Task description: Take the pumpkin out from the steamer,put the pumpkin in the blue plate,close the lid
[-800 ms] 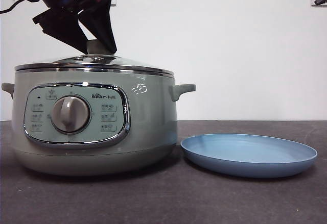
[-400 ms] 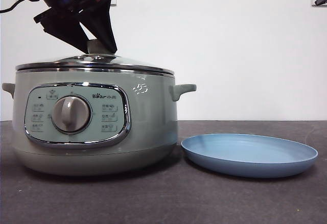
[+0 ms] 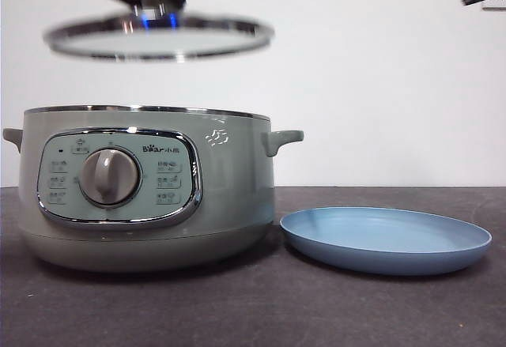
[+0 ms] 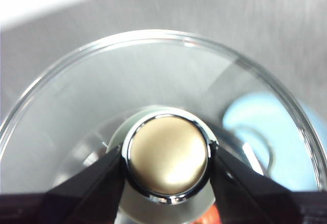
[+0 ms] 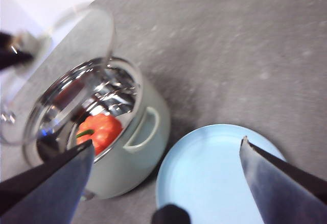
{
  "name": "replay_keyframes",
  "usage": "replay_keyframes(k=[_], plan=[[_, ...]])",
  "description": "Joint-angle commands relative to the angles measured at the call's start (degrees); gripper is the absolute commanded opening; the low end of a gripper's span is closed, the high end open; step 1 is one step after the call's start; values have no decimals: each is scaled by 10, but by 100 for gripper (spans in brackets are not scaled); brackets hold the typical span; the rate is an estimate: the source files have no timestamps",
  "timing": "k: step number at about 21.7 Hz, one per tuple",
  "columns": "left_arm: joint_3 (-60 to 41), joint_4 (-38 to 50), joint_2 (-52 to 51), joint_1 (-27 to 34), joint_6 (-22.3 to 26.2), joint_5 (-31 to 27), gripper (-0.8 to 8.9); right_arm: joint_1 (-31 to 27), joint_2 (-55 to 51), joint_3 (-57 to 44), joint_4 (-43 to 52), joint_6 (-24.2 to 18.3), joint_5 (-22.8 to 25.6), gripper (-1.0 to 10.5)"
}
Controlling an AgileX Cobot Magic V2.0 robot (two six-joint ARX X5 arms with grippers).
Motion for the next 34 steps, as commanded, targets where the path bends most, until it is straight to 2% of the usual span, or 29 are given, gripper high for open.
replay_keyframes(k=[1, 9, 14, 17, 20, 24, 34], plan=[[13, 20, -44, -1, 6, -29, -8, 39, 30, 19, 6, -5, 4, 474], [13, -16, -147, -1, 16, -144, -8, 154, 159, 109, -3, -16, 13, 478], [13, -43, -211, -1, 26, -248, -8, 234, 271, 221, -69, -54, 74, 479], [13, -59, -257, -1, 38, -313, -9, 295, 382, 360, -172, -95, 134, 519], [13, -66, -290, -1, 52, -362, -9, 339, 488, 493, -263, -117, 197, 543], [13, -78, -309, -1, 52, -377, -9, 378, 583, 557, -275, -142, 260, 543], [13, -100, -309, -1, 51, -376, -8, 387, 701, 557, -255, -151, 255, 539]])
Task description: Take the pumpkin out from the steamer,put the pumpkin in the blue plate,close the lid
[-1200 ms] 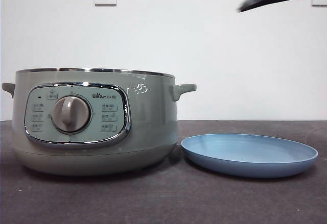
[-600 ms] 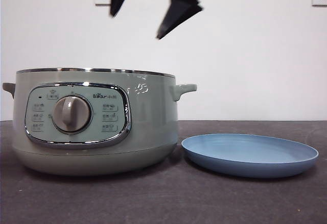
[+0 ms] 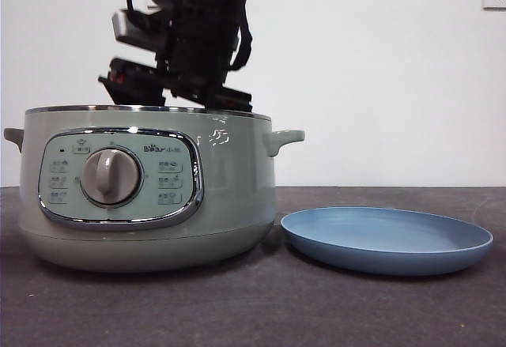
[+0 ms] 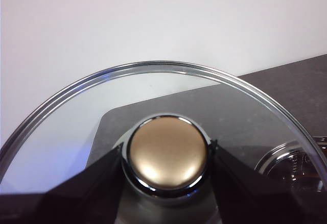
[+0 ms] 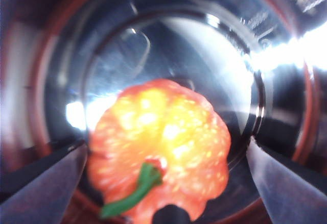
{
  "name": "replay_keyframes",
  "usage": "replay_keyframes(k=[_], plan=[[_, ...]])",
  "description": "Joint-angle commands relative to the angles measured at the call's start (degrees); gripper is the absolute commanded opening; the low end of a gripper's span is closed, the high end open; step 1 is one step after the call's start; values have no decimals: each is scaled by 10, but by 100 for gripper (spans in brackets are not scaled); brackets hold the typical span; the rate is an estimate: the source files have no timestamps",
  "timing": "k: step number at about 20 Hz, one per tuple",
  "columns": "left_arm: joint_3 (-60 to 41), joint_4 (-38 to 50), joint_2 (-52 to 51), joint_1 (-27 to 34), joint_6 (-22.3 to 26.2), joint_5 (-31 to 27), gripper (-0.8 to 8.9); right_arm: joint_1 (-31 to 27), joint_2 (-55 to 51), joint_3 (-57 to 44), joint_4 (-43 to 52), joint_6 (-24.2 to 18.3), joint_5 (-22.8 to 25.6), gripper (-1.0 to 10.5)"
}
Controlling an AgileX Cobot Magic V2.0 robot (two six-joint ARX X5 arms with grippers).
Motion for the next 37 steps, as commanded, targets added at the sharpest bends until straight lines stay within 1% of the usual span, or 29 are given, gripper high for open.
replay_keyframes(k=[1, 2, 3, 4, 5, 9, 12, 13, 15, 17, 19, 20, 21, 22, 24, 26, 28, 30, 31, 33, 37], plan=[[10, 25, -7, 0, 7, -4, -9, 1, 10, 0, 6, -4, -2, 532], [10, 25, -7, 0, 7, -4, -8, 5, 10, 0, 11, -3, -1, 480], [10, 25, -7, 0, 7, -4, -9, 6, 9, 0, 11, -3, 1, 276], [10, 25, -7, 0, 7, -4, -8, 6, 8, 0, 9, -3, 1, 34], [10, 25, -7, 0, 7, -4, -8, 6, 6, 0, 10, -3, 1, -3], [10, 25, -6, 0, 7, -1, -9, 7, -23, 0, 10, 0, 1, -2], [10, 26, 6, 0, 7, 7, -9, 2, -89, 0, -14, 2, 1, -2], [10, 32, 14, 0, 5, 27, -9, -1, -115, 0, -28, 2, 2, -2], [10, 48, 29, 0, 5, 57, -9, -17, -170, 0, -68, 18, 8, -3], [10, 55, 43, -1, 5, 64, -8, -41, -212, 0, -117, 47, 54, -3], [10, 57, 54, -1, 2, 92, -8, -71, -240, -3, -177, 96, 120, -4], [10, 58, 57, -1, 0, 97, -9, -89, -252, -13, -200, 121, 159, -4], [10, 62, 61, -1, 0, 105, -9, -101, -267, -35, -200, 137, 189, -4], [10, 65, 63, -1, 0, 105, -8, -111, -283, -63, -193, 150, 208, -4], [10, 71, 64, -1, 0, 106, -8, -130, -323, -144, -149, 163, 217, -4], [10, 76, 67, -1, 0, 109, -9, -143, -365, -242, -78, 163, 217, -4], [10, 81, 68, -1, -5, 125, -9, -145, -399, -336, -4, 163, 216, -4], [10, 89, 68, -1, -8, 133, -8, -145, -414, -407, 64, 161, 195, -3], [10, 92, 68, -1, -9, 133, -9, -145, -414, -431, 92, 158, 176, -3], [10, 94, 68, -1, -9, 134, -9, -145, -400, -465, 145, 158, 160, -2], [10, 94, 68, -1, -9, 134, -9, -147, -342, -473, 193, 156, 160, 2]])
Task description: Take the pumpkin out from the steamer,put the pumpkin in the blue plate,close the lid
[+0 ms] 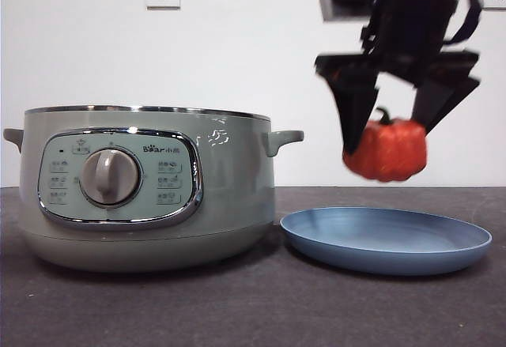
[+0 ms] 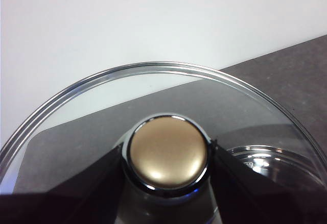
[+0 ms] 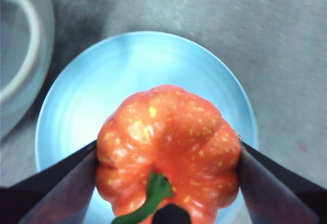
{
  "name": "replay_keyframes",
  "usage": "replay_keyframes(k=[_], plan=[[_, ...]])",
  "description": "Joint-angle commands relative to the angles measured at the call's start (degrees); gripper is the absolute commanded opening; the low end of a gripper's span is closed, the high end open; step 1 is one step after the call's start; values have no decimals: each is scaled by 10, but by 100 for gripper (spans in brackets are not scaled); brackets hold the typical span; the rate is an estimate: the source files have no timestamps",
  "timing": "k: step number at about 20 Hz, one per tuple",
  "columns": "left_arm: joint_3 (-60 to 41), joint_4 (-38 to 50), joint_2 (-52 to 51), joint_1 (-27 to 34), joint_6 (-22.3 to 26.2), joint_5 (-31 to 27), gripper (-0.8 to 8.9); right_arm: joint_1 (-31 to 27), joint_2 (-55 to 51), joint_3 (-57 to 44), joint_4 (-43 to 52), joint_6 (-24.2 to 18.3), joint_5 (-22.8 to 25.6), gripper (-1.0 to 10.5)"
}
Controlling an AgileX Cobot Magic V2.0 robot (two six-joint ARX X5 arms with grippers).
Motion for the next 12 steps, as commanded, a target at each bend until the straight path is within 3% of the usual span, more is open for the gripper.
replay_keyframes(k=[1, 4, 6, 10, 12], plan=[[10, 28, -7, 0, -2, -3, -9, -3, 38, -5, 19, 1, -3, 2], [10, 28, -7, 0, -2, -3, -9, -8, 75, -5, 29, -4, -46, 2], [10, 28, -7, 0, -2, -3, -9, -10, 91, -5, 28, -3, -46, 8], [10, 26, -7, 0, -2, -3, -8, -18, 104, -5, 20, -3, -46, 244], [10, 26, -7, 0, -2, -3, -9, -25, 108, -5, 17, -3, -49, 295]])
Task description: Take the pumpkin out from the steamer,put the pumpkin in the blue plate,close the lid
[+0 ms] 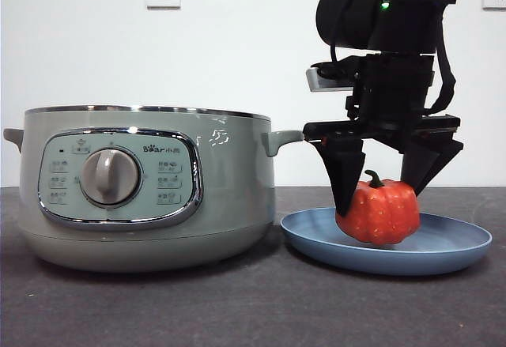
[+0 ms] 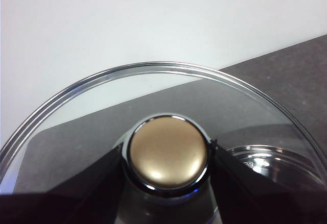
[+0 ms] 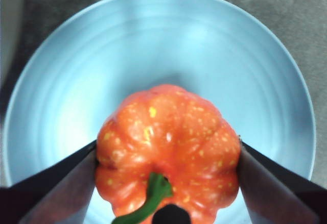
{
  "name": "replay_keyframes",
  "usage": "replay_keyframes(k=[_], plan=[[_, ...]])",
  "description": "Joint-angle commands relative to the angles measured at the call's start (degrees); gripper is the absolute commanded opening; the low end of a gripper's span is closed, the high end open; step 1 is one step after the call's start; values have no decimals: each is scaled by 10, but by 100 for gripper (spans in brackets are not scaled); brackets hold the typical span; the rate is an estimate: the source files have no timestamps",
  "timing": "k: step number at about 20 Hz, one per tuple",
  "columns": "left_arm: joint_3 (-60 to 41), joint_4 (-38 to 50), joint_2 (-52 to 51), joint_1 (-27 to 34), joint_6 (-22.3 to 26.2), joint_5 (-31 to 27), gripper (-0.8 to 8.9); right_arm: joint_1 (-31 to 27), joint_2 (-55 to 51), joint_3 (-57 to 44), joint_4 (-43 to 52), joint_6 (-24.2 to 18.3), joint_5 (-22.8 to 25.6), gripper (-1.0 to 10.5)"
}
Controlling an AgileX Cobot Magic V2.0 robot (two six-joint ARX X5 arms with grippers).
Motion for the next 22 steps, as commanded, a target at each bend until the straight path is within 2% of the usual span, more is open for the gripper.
replay_keyframes(k=[1, 2, 5, 6, 12, 15, 22], plan=[[10, 26, -7, 0, -2, -3, -9, -10, 14, -4, -6, -2, -15, 295], [10, 25, -7, 0, -2, -3, -8, -14, 15, -4, -9, -2, -29, 303], [10, 20, -7, 0, -2, -3, -8, -22, 18, -4, -16, -1, -42, 535], [10, 19, -7, 0, -2, -3, -8, -22, 18, -4, -16, -1, -42, 560], [10, 10, -7, 0, -2, 7, -8, -21, -9, -4, -18, -1, -42, 568], [8, -1, 0, 0, -9, 57, -9, -21, -76, -4, -14, 4, -44, 567], [-1, -11, 78, -1, -34, 127, -9, -25, -272, -4, -5, 4, -41, 566]])
